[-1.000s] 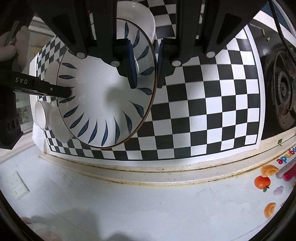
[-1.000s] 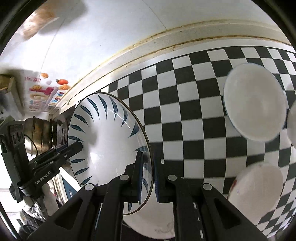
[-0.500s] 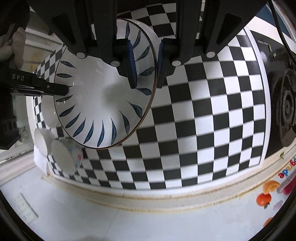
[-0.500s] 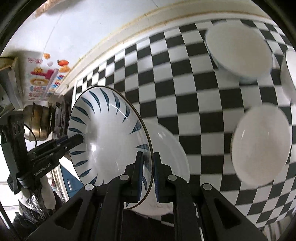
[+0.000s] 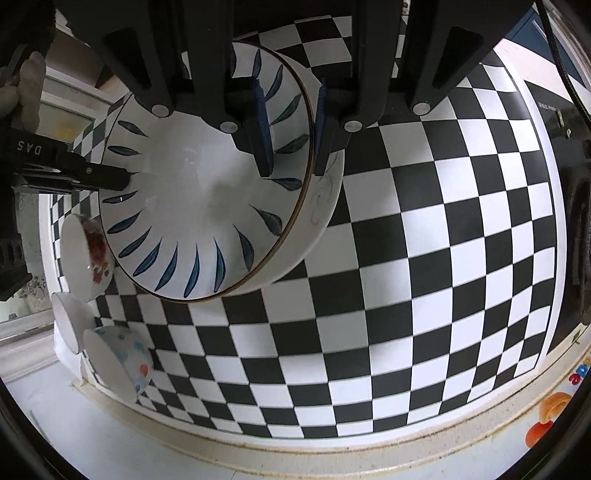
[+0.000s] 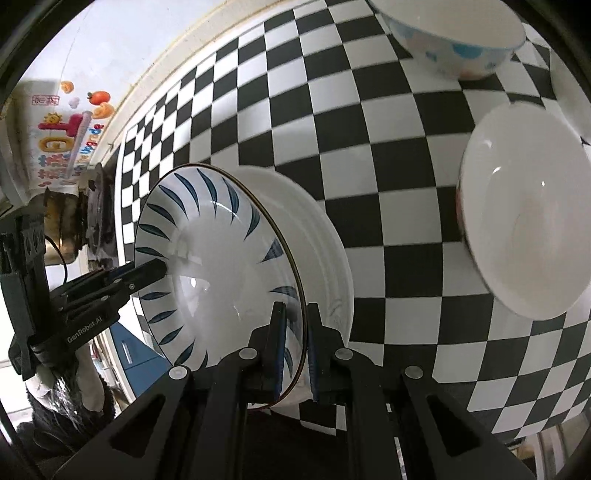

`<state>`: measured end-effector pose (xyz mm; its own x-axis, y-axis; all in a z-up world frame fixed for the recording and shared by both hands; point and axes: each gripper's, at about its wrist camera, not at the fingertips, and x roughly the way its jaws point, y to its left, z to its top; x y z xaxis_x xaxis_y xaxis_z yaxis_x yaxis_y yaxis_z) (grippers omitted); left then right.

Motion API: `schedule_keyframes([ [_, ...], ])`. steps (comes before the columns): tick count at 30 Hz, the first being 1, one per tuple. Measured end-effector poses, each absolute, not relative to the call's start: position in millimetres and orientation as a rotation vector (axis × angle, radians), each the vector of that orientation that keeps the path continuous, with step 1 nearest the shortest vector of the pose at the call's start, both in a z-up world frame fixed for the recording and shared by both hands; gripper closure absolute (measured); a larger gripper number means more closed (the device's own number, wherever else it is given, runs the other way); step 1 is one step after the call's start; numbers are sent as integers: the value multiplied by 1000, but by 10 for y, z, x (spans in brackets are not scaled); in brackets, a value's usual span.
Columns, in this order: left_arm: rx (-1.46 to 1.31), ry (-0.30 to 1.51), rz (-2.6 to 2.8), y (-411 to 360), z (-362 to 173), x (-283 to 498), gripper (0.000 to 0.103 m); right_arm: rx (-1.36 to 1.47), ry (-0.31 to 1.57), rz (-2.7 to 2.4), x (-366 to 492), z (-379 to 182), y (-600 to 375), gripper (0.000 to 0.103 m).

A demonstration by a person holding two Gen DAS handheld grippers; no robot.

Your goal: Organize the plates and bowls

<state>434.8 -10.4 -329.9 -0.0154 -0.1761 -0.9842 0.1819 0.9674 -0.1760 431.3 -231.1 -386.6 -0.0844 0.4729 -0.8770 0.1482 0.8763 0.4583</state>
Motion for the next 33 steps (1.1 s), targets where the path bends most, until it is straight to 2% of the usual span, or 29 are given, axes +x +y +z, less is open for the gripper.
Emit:
schedule_keyframes([
  [20,49,1607,-260,-220,-3595,4232,83,419,1644,215,4249,-3987,-2215,91],
  [33,26,1605,-239,-160,-3555,4239,82,411,1632,163,4200,-3958,-2202,88],
])
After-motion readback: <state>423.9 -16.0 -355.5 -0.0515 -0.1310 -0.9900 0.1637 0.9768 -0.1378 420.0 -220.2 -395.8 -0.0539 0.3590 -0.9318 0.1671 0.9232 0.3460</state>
